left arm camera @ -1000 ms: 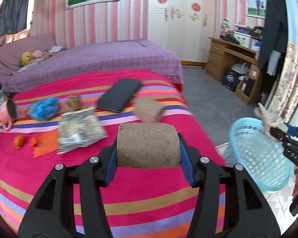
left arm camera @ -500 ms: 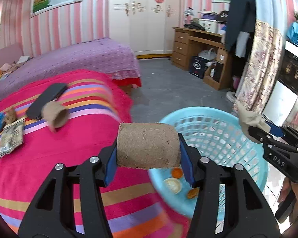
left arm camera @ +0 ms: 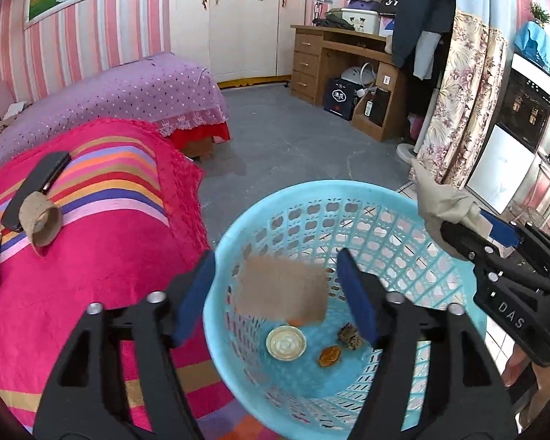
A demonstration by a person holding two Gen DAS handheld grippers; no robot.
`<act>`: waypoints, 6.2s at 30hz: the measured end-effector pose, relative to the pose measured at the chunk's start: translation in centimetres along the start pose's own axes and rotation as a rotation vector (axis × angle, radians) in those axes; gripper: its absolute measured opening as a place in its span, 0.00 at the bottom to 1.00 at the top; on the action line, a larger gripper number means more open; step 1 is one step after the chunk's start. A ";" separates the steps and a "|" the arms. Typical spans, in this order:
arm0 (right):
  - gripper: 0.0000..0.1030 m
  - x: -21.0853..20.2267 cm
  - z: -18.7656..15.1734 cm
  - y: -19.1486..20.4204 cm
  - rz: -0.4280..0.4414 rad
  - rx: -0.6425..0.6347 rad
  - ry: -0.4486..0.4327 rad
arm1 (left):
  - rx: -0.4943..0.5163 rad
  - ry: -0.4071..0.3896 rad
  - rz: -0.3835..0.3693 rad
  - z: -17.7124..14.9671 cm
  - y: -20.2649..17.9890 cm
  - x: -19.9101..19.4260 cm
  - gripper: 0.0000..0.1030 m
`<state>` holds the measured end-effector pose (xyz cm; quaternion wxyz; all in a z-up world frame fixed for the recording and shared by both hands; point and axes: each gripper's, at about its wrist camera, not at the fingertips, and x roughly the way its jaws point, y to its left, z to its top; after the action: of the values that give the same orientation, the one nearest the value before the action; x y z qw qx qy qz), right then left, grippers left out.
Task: Collect trash
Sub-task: 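Carry cardboard and cloth bag to the blue basket and open both tools, then move both open tools back over the bed toward the orange and wrapper, then grasp the orange with the left tool while the right tool grasps the printed snack wrapper, then carry the orange and wrapper to the blue basket and open both tools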
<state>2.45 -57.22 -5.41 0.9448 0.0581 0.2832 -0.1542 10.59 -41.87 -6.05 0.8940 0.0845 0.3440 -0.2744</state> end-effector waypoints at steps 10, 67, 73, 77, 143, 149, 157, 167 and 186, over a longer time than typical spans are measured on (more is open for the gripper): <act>0.43 0.1 -0.3 0.2 -0.015 -0.022 0.016 | -0.033 -0.071 0.065 -0.7 4.2 -3.0 0.90; 0.95 0.4 2.5 30.2 0.146 -0.136 0.019 | -0.404 -0.022 0.486 -11.1 42.1 -16.8 0.95; 0.95 1.1 2.3 31.9 0.130 -0.147 0.042 | -0.432 0.012 0.491 -12.0 44.7 -16.9 0.94; 0.95 1.6 2.2 32.7 0.132 -0.148 0.063 | -0.435 0.033 0.496 -12.5 46.2 -16.4 0.94; 0.04 0.0 3.2 35.4 0.592 -0.108 0.025 | -0.410 -0.009 0.464 -11.5 44.2 -17.6 0.28; 0.04 -0.6 3.0 33.1 0.589 -0.098 0.020 | -0.410 -0.011 0.461 -11.2 43.4 -17.6 0.28; 0.04 -0.5 2.5 30.9 0.543 -0.121 0.022 | -0.407 -0.021 0.446 -10.6 41.6 -17.5 0.28; 0.04 -1.8 2.8 27.2 0.532 -0.089 -0.013 | -0.369 -0.030 0.432 -9.7 38.3 -16.9 0.28; 0.04 -3.0 3.1 13.5 0.393 0.062 -0.083 | -0.219 -0.100 0.314 -4.5 25.0 -12.9 0.28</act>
<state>6.07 -44.32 -0.92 0.9653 0.1350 0.2223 0.0221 13.85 -13.90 -1.77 0.9456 0.0255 0.3096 -0.0965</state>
